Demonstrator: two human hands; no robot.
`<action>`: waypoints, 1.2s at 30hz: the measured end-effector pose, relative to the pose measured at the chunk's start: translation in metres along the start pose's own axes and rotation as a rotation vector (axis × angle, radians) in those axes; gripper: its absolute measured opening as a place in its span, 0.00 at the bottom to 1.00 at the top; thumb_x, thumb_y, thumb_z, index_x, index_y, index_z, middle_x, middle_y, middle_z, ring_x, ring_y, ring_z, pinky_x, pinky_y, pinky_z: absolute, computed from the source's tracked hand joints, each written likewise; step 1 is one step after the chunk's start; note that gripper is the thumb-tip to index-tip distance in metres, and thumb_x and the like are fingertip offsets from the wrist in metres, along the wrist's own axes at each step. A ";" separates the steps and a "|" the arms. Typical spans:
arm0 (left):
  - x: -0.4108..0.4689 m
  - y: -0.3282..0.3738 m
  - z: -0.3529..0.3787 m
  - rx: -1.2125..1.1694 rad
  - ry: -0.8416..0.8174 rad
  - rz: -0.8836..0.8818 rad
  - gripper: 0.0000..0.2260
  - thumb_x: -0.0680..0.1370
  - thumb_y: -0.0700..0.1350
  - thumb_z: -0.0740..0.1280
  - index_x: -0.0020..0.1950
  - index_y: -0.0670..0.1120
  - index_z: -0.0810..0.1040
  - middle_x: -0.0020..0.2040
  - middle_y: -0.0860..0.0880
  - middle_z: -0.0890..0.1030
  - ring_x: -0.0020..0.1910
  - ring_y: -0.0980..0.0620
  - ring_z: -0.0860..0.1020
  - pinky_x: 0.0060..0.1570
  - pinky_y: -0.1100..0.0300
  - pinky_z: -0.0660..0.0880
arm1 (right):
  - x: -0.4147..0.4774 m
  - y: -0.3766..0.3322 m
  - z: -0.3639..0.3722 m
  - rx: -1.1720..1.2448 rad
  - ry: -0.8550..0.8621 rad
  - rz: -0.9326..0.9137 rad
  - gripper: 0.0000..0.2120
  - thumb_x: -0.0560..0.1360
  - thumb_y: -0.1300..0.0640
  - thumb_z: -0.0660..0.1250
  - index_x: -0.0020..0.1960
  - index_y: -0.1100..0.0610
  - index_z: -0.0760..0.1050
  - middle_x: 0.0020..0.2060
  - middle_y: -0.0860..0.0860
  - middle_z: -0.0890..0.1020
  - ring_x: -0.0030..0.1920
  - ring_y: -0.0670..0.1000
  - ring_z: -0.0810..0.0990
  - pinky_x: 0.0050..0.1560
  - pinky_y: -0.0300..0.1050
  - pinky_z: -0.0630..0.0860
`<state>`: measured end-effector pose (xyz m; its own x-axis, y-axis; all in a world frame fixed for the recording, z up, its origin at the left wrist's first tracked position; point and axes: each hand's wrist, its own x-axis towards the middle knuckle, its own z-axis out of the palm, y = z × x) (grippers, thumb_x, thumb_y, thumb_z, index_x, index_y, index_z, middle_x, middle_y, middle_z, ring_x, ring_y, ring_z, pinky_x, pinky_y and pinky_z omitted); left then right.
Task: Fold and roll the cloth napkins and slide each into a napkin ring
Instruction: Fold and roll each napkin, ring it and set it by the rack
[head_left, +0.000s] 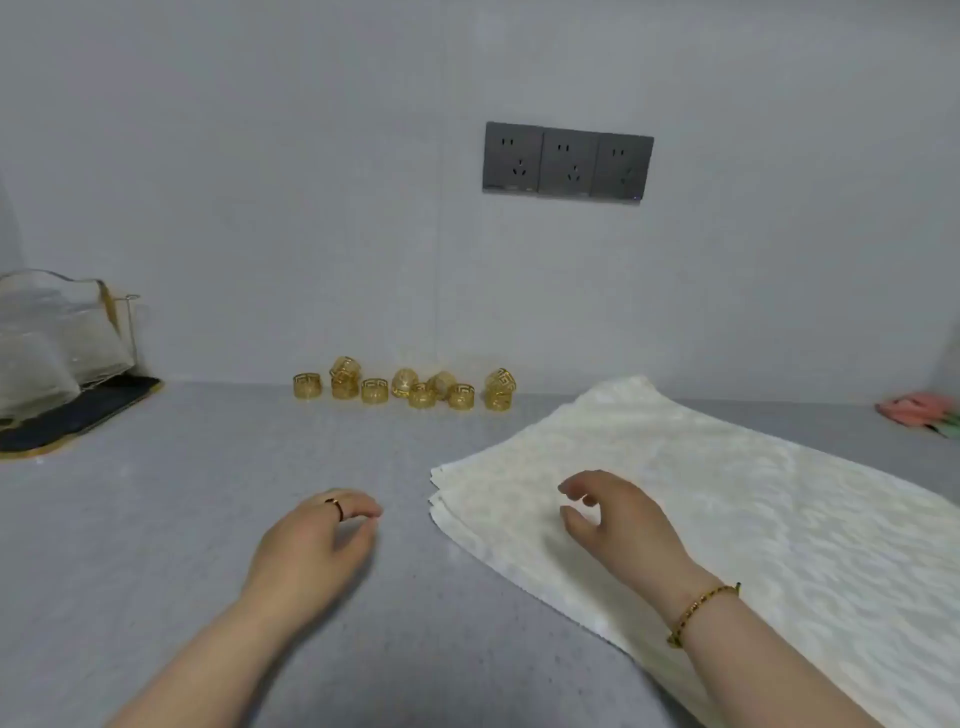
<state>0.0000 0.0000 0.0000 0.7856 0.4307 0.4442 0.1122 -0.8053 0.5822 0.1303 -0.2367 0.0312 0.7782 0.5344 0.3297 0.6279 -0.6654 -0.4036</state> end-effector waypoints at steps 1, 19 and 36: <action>-0.008 0.001 0.002 0.011 -0.067 -0.016 0.05 0.75 0.47 0.65 0.46 0.59 0.75 0.54 0.58 0.76 0.58 0.57 0.73 0.52 0.68 0.63 | -0.008 0.000 0.000 -0.021 -0.058 0.015 0.15 0.77 0.53 0.60 0.63 0.52 0.70 0.59 0.46 0.75 0.59 0.46 0.72 0.51 0.33 0.65; -0.028 -0.012 0.020 0.255 -0.228 0.097 0.19 0.78 0.55 0.58 0.67 0.51 0.70 0.68 0.55 0.68 0.68 0.58 0.65 0.63 0.71 0.57 | -0.045 0.030 0.041 -0.083 0.085 -0.050 0.13 0.78 0.57 0.54 0.47 0.59 0.77 0.39 0.49 0.74 0.40 0.48 0.69 0.40 0.41 0.67; 0.003 0.050 0.073 0.528 -0.348 0.439 0.24 0.66 0.55 0.53 0.53 0.52 0.82 0.49 0.54 0.83 0.45 0.57 0.82 0.43 0.64 0.77 | -0.051 0.023 0.051 -0.089 0.101 -0.249 0.12 0.69 0.51 0.56 0.32 0.47 0.75 0.27 0.41 0.77 0.27 0.40 0.75 0.24 0.31 0.68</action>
<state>0.0529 -0.0688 -0.0191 0.9616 -0.0564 0.2687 -0.0475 -0.9981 -0.0396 0.1055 -0.2529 -0.0381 0.5926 0.6359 0.4945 0.7937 -0.5655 -0.2240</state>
